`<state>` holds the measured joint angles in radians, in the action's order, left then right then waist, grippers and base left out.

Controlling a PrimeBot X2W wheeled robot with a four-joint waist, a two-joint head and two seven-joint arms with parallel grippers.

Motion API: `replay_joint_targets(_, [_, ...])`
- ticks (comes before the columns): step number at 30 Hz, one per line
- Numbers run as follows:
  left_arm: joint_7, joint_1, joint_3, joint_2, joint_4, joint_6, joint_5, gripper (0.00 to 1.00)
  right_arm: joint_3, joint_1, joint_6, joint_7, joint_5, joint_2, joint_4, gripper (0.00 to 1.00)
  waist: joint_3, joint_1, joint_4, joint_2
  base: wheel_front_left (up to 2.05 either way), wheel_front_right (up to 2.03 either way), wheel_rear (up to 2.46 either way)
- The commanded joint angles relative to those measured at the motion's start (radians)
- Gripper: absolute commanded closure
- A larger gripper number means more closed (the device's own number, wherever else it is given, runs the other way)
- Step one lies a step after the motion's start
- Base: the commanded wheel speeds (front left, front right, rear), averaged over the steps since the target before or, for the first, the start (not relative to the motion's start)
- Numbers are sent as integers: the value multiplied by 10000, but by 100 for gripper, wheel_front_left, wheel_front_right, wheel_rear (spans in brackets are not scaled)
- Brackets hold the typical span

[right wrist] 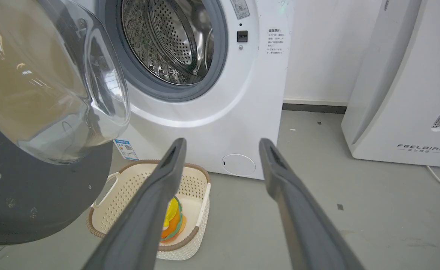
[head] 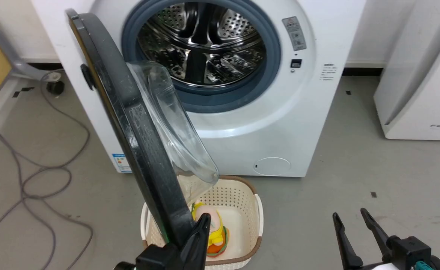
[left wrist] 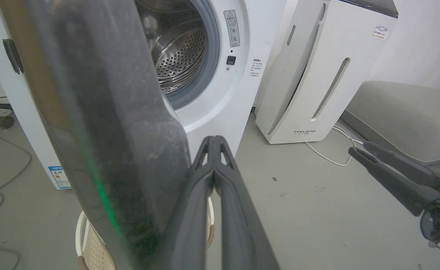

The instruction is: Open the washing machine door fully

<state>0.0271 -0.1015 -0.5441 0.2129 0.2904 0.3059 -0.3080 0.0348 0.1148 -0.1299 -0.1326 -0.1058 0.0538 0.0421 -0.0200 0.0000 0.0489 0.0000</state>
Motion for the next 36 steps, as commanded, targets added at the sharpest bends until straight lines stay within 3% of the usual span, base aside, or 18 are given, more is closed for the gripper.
replay_joint_targets(1, [24, -167, 87, 89, 64, 118, 66, 100, -24, 76, -8, -10, -98, -36, 32, 0, -18, 0, 84, 0, 0, 0, 0])
replay_joint_targets(9, [-204, -750, 442, 234, 566, 654, 156, 100, -200, 100, -8, -33, -88, -36, 52, 0, -69, 0, 883, 0, 0, 0, 0])
replay_joint_targets(19, [-533, -862, 1118, 495, 821, 948, 79, 100, -331, 44, -8, 9, -48, -36, -38, 0, -141, 0, 1956, 0, 0, 0, 0])
replay_joint_targets(29, [-800, -384, 2924, 1358, 379, 842, -676, 100, -217, -146, -8, 39, 107, -36, -28, 0, -229, 0, 2123, 0, 0, 0, 0])
replay_joint_targets(36, [-1687, 180, 4653, 1867, -1079, 388, -1770, 100, -192, -129, -8, 42, -11, -36, 52, 0, -190, 0, 1932, 0, 0, 0, 0])
